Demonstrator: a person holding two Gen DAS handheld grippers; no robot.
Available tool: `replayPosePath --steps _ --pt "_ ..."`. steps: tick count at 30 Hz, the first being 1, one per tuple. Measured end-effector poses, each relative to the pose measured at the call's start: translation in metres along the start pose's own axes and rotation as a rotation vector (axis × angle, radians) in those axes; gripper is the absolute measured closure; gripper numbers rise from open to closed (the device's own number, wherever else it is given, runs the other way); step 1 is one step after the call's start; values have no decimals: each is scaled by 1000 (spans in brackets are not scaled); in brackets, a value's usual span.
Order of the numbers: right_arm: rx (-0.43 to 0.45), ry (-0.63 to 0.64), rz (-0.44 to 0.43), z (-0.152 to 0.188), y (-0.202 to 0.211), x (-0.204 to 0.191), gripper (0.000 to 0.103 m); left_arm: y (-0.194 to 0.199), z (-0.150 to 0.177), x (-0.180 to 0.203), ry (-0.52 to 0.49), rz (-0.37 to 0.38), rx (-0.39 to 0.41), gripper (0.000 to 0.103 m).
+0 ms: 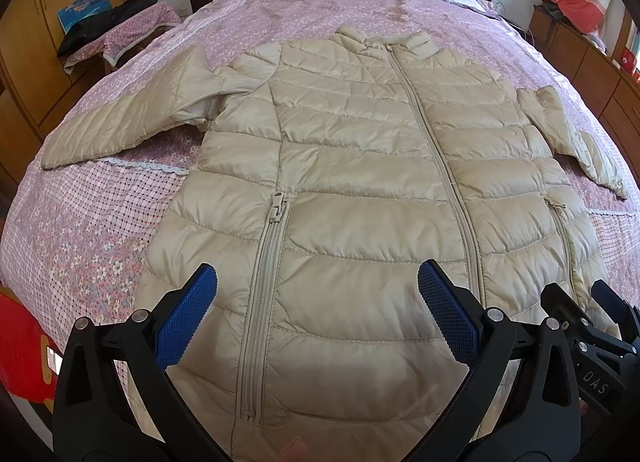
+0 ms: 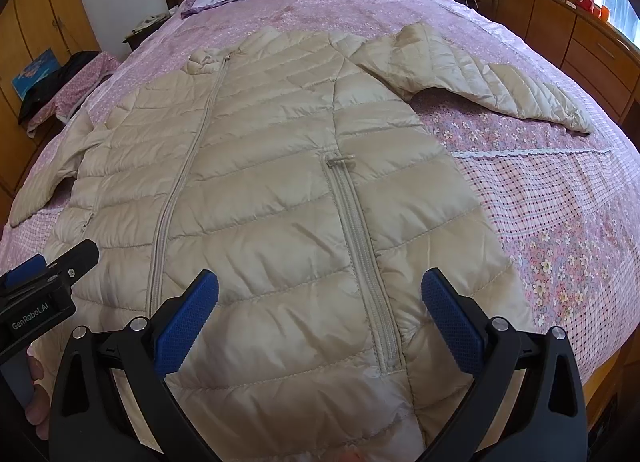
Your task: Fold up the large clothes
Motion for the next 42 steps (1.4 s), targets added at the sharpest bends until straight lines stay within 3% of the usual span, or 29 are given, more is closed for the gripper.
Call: replayPosePath --steps 42 --pt "1 -6 -10 -1 1 2 5 -3 2 0 -1 -20 -14 3"
Point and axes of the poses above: each gripper's, at about its wrist camera, not at the fingertips, and y roughly against the way its jaws point, x to its right, z to its underside, the point moved 2 cm from there along -y, roughly the way its jaws point, and after that the axes turned 11 degrees about -z, right-handed, at the moved point
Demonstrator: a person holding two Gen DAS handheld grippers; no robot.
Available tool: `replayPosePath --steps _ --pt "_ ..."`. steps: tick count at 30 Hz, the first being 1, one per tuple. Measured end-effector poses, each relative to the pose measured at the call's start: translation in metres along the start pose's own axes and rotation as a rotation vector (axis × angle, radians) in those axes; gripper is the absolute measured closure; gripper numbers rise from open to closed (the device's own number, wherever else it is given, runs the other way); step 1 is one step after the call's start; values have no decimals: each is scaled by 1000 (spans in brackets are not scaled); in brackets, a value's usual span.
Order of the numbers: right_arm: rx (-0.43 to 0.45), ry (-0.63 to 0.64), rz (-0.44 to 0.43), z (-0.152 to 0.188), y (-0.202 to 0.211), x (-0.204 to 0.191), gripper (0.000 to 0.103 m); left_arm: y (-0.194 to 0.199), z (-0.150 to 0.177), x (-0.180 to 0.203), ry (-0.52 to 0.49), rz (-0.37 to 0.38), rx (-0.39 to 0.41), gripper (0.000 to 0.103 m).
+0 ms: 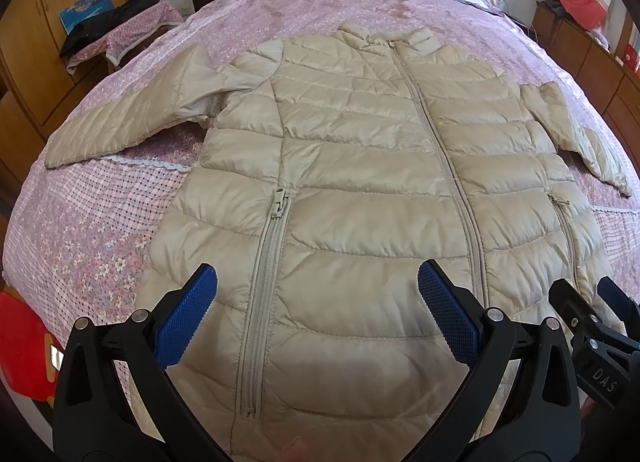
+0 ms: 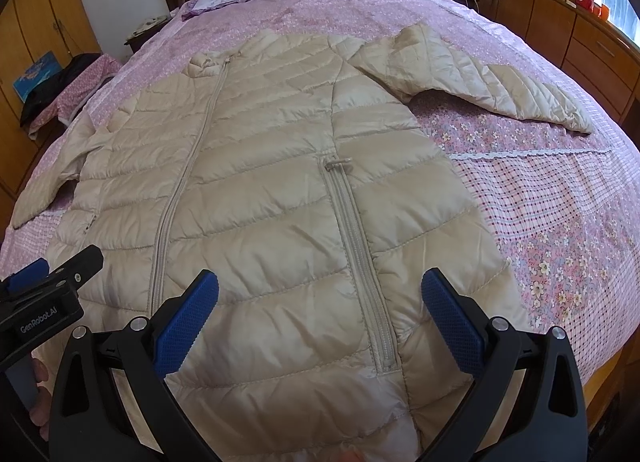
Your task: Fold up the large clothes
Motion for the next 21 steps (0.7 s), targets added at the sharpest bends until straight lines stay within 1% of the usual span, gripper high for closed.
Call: replayPosePath --steps 7,12,16,21 --pt "-11 7 -13 -1 -3 1 5 -2 0 -2 5 1 -10 3" --pt "1 -17 -19 -13 -1 12 5 -5 -3 -4 6 13 -26 3" --pt "33 -40 -10 -28 7 31 5 -10 -12 -3 0 16 -33 3" --pt "80 -104 15 -53 14 76 5 -11 -24 7 -16 32 -26 3"
Point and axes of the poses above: each gripper's, at about its wrist camera, not at the fingertips, and y roughly against the way its jaws point, x to its right, z to its underside, the point moved 2 cm from there along -y, roughly the way its jaws point, and after that the axes turned 11 degrees about -z, right-handed, at the moved point
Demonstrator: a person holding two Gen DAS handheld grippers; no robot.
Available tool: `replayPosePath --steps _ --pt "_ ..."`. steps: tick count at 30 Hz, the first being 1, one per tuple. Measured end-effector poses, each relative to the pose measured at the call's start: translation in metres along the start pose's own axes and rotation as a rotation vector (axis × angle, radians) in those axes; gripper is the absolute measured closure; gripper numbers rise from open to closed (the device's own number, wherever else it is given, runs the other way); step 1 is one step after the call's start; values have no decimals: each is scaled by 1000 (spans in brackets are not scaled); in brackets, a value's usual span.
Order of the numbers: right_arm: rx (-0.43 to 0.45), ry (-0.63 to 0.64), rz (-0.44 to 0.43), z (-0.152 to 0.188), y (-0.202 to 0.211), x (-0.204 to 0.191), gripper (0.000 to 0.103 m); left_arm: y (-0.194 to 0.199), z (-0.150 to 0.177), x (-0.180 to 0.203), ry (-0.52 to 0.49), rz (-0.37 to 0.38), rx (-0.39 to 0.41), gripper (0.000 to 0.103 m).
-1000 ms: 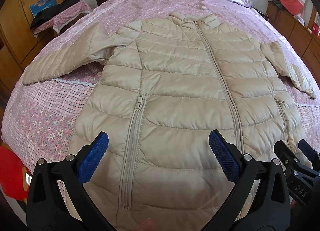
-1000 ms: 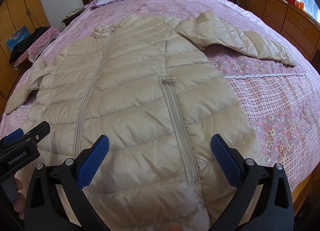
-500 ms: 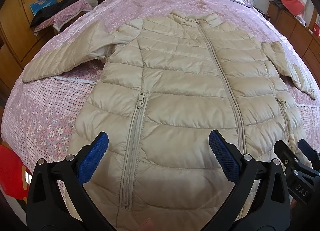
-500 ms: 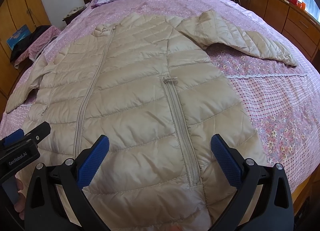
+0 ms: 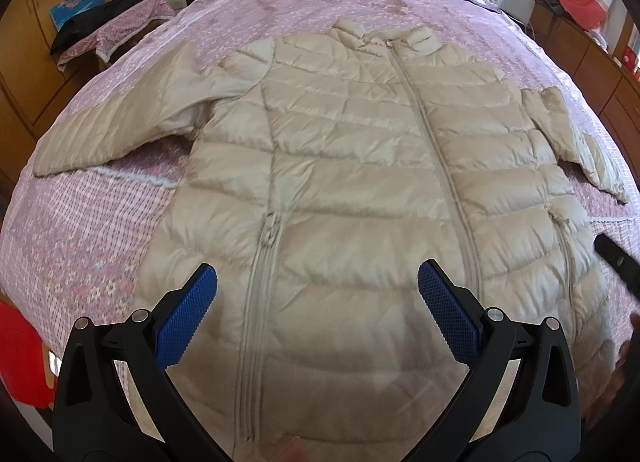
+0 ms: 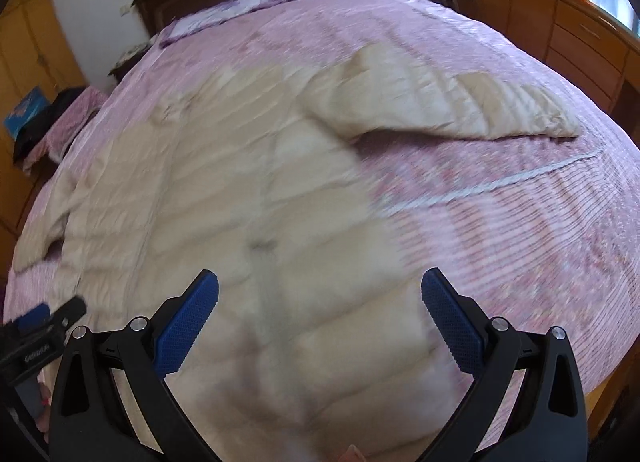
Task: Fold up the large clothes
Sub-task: 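Grasp the beige jacket sleeve nearest the right gripper with the right gripper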
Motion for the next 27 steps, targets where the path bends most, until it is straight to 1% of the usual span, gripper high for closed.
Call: replayPosePath --steps 2,5,8,11,15,18,24,27 --pt "24 -27 31 -11 1 20 5 -2 -3 5 -11 -2 -1 3" --pt "56 -83 76 -34 0 64 5 -6 -6 13 -24 0 -7 3" --pt "78 -153 88 -50 -2 100 5 -12 -7 21 -32 6 -23 3" --pt "89 -256 87 -68 -13 149 5 -19 -8 29 -39 3 -40 3" --pt "95 -334 111 -84 -28 193 5 -27 -7 37 -49 -14 -49 3" --pt "110 -369 115 -97 -37 219 5 -33 -5 42 -62 -34 -57 3" --pt "130 -417 117 -120 -53 253 5 -43 0 49 -71 -64 -78 3" --pt "110 -434 111 -126 -65 270 5 -48 1 49 -65 -61 -91 3"
Point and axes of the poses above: each gripper's, at about its wrist camera, not at the fingertips, and y roughly against the way its jaws point, x to its right, z to its underside, the point moved 2 cm from there along -y, roughly the way its jaws point, and after that the axes turned 11 degrees about -z, right-handed, at the moved point
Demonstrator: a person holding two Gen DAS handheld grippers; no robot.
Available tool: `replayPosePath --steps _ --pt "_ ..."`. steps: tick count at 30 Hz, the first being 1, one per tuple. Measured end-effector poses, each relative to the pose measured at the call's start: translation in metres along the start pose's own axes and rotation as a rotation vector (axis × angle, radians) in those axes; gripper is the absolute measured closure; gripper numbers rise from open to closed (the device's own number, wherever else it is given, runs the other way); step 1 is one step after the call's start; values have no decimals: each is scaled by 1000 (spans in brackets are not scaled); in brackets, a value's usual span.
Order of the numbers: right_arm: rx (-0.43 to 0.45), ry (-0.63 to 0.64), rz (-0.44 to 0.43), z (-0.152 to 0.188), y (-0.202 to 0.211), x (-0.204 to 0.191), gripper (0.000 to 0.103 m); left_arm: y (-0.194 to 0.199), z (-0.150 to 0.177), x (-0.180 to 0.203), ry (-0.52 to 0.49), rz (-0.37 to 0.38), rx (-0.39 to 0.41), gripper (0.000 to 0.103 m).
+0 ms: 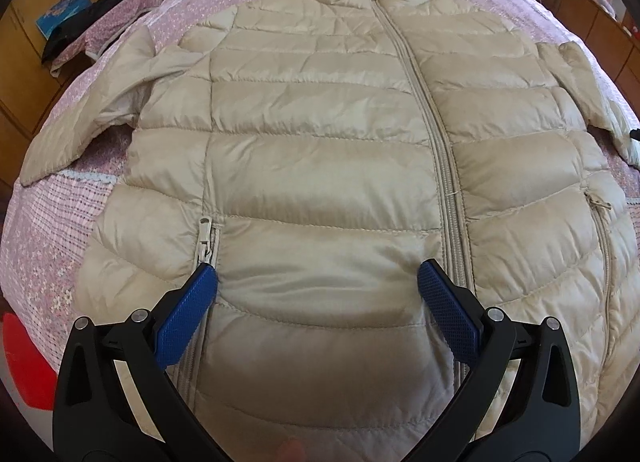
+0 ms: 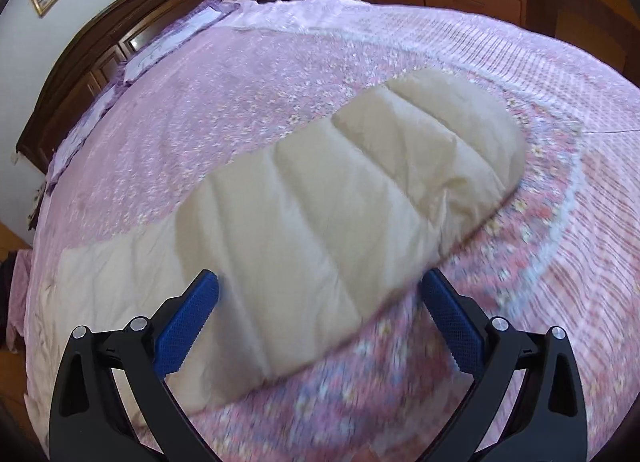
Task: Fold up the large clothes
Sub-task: 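Grasp the beige jacket sleeve nearest the right gripper with the right gripper, then lift the sleeve with the right gripper and fold it across the jacket body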
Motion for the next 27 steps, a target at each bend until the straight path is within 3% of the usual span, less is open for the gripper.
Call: replayPosePath --steps 9,11,13,14,16,17,20,27 --pt "-49 12 18 4 -20 6 7 -4 2 4 -5 0 -3 3" --pt "-41 37 26 0 -18 3 18 -3 2 4 -6 -2 5 3" --pt "-27 85 -7 3 -9 -6 51 -1 4 4 -12 -9 18 3" --pt "-24 99 -23 4 -4 -10 58 0 4 4 -18 -14 25 3" --pt "-13 133 -16 5 6 -16 87 2 5 5 -20 -15 30 3" --pt "-4 155 -34 6 13 -21 92 2 4 3 -19 -12 29 3" --pt "34 202 -73 11 36 -37 96 4 5 0 -22 -4 30 3" --pt "101 336 -270 28 105 -110 97 15 8 -15 -22 11 35 3"
Point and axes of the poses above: each gripper's, at about its wrist camera, not at the fingertips, and y roughly against the way its jaws point, x to its right, z to its underside, the point moved 2 cm from there along -y, roughly the way its jaws point, and after that the axes turned 11 degrees about -z, right-handed, at the moved point
